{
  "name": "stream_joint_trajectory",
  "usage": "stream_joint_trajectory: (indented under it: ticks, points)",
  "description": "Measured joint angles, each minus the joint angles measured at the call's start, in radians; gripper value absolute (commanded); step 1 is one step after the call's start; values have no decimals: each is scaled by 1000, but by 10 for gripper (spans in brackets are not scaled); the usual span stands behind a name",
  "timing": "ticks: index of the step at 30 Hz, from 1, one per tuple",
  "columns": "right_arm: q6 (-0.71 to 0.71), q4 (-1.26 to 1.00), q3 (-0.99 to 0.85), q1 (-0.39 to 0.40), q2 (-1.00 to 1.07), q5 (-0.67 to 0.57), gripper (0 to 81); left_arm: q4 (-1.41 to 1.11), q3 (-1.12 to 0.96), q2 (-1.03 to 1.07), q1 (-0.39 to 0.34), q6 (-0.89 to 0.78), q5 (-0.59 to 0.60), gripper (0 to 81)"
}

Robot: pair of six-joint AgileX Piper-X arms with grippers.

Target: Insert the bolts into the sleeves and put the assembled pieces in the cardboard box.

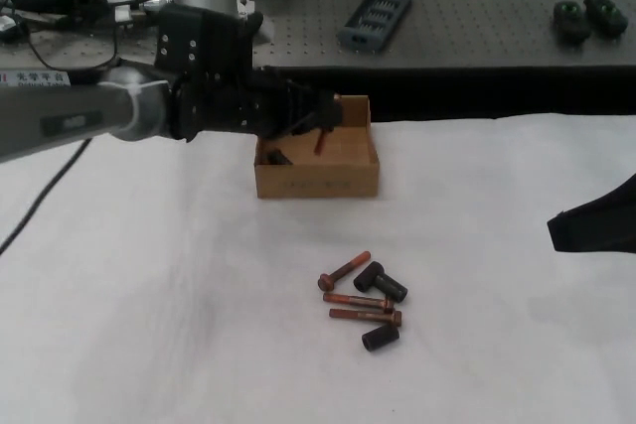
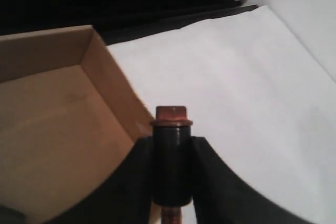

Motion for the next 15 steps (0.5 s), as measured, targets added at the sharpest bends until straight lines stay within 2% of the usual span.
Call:
stream_joint_trajectory:
  ticks: [7, 9, 15]
  points:
    - [-2, 0, 0, 0, 0, 0, 29, 26, -143, 131, 41, 6, -28, 3]
    - [-2, 0, 0, 0, 0, 0, 29, 26, -156, 142, 45, 6, -29, 33]
    - [-5, 0, 0, 0, 0, 0, 29, 26, -160, 150, 45, 22, -24, 341]
